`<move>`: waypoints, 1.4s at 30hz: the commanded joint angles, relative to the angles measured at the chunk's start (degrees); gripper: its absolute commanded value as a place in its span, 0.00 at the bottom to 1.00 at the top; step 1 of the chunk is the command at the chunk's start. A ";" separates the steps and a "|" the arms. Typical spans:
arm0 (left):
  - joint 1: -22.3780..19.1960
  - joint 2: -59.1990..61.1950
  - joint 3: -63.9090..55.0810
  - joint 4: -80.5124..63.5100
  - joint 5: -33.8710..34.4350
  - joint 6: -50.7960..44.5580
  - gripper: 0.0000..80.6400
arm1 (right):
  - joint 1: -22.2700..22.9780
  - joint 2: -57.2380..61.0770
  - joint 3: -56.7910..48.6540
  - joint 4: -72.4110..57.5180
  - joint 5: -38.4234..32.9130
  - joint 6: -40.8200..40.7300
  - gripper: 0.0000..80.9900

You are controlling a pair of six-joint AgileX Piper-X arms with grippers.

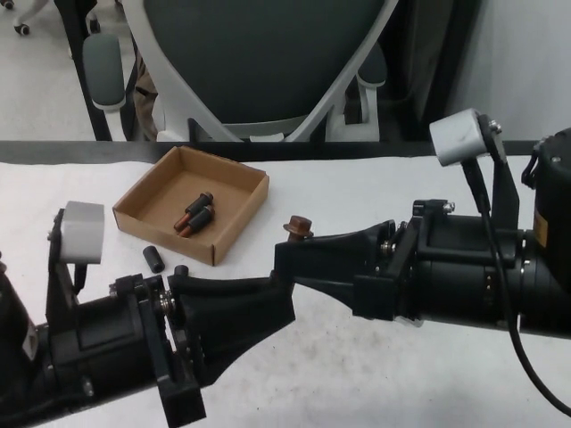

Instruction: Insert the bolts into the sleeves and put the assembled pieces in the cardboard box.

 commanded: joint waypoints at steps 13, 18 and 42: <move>0.17 -0.46 -0.56 -4.36 -6.00 -3.31 0.01 | -0.02 -0.10 0.39 0.94 -9.15 2.44 0.38; 2.04 -0.46 -0.56 -4.36 -6.01 -3.11 0.01 | -0.02 -0.25 0.39 0.94 -9.43 6.35 0.55; 14.96 2.24 -18.26 38.17 -12.99 15.61 0.01 | -0.32 1.85 0.29 15.82 -15.20 6.18 0.00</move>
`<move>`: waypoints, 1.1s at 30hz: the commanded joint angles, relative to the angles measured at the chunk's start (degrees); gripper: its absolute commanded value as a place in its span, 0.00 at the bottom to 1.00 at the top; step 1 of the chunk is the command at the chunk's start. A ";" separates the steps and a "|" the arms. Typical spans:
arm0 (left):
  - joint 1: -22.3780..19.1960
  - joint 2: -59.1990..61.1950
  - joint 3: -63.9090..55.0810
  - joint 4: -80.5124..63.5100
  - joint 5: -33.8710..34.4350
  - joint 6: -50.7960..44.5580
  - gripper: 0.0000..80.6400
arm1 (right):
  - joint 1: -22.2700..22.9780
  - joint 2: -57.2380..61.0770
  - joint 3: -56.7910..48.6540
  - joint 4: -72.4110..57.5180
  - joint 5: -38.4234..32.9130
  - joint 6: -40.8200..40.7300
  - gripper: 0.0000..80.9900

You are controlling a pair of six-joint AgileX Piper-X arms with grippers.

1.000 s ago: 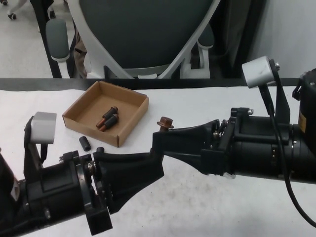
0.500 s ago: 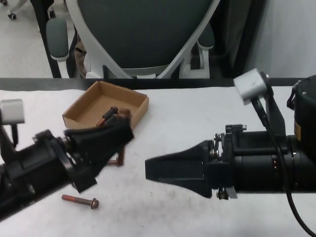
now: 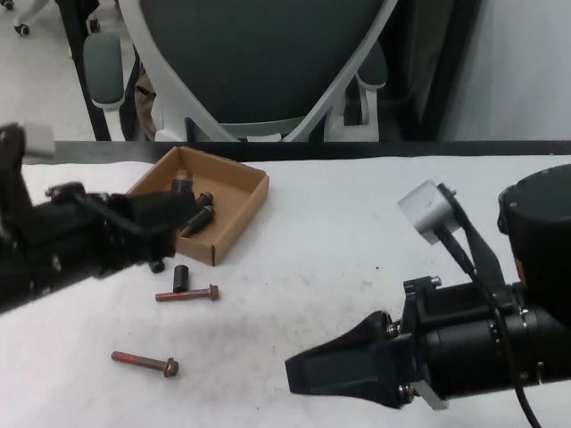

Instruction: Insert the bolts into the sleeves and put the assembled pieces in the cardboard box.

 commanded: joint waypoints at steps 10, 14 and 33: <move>0.17 11.57 -14.51 18.58 -8.34 14.52 0.01 | -0.29 10.69 -5.31 2.36 -3.74 -0.41 0.00; 0.17 16.77 -19.30 20.76 -10.38 16.23 0.01 | -0.43 15.85 -11.39 8.13 -3.74 -5.15 0.00; 8.79 39.24 -44.09 29.39 -12.27 18.71 0.01 | -7.13 37.79 -42.04 33.74 -3.15 -19.41 0.00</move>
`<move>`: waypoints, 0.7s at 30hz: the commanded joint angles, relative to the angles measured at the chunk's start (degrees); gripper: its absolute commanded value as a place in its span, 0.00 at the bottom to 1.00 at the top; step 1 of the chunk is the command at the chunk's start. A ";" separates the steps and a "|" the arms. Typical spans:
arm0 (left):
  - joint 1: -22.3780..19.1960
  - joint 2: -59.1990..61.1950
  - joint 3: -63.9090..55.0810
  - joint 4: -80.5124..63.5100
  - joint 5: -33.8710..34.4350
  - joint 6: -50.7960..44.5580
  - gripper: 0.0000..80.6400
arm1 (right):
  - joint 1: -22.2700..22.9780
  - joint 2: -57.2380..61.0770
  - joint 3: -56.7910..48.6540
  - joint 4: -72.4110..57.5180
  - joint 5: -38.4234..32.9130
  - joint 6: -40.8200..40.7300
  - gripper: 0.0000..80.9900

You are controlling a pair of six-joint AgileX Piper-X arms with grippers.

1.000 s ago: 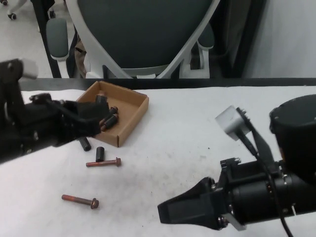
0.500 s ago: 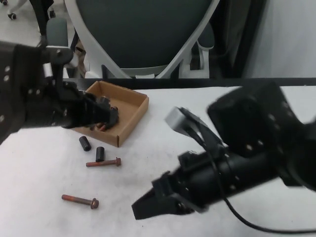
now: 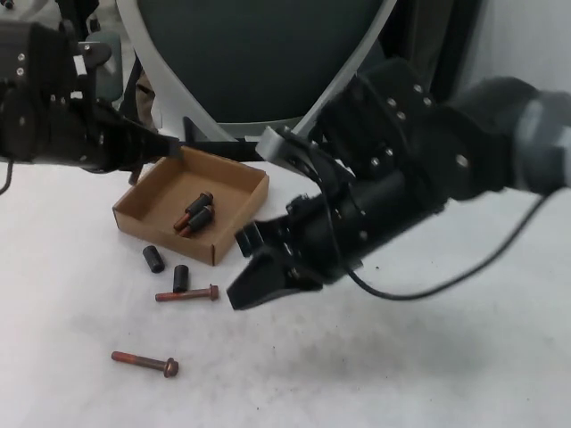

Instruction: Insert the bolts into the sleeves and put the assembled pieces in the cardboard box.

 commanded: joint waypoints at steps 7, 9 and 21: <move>0.04 6.66 -7.40 1.83 -0.06 0.20 0.01 | -1.86 12.48 -16.87 14.97 -1.18 -6.34 0.00; 0.04 8.32 -8.98 2.19 -0.06 0.20 0.01 | -2.17 14.07 -19.31 16.04 -1.28 -6.34 0.00; 0.04 14.92 -12.62 4.52 1.36 -0.31 0.01 | -3.23 21.50 -29.04 17.24 -3.89 -4.46 0.00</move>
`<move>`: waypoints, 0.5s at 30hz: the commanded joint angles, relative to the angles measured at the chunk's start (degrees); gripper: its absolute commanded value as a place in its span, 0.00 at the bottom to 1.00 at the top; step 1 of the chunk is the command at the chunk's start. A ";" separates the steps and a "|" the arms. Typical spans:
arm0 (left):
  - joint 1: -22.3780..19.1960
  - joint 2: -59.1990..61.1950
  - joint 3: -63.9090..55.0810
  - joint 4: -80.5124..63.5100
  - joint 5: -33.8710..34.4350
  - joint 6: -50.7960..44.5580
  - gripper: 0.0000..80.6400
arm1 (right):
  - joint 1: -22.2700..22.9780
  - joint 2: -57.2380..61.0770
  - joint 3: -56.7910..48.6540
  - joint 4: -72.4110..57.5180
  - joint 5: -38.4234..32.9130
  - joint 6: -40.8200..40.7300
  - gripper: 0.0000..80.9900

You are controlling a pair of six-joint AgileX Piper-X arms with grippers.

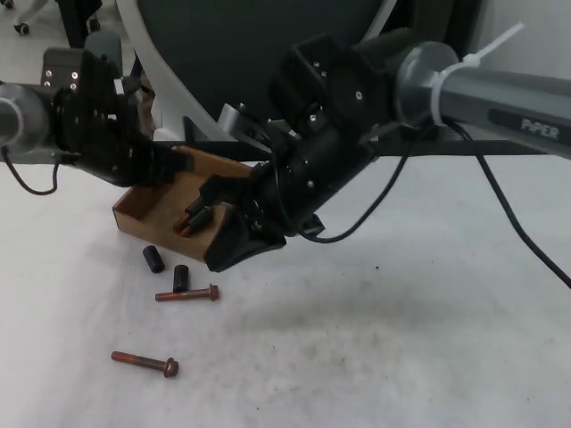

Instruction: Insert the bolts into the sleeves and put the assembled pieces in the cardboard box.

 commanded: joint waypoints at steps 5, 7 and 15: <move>0.04 0.58 -0.82 0.44 0.73 0.00 0.01 | -0.31 2.27 -1.49 -0.03 -1.83 2.75 0.00; 0.04 0.56 -0.82 1.13 0.73 0.00 0.01 | -0.31 3.00 -1.49 0.07 -2.59 3.93 0.00; 0.04 0.56 -0.82 1.28 3.28 0.00 0.01 | -0.31 4.46 -1.49 -1.17 -4.97 5.17 0.00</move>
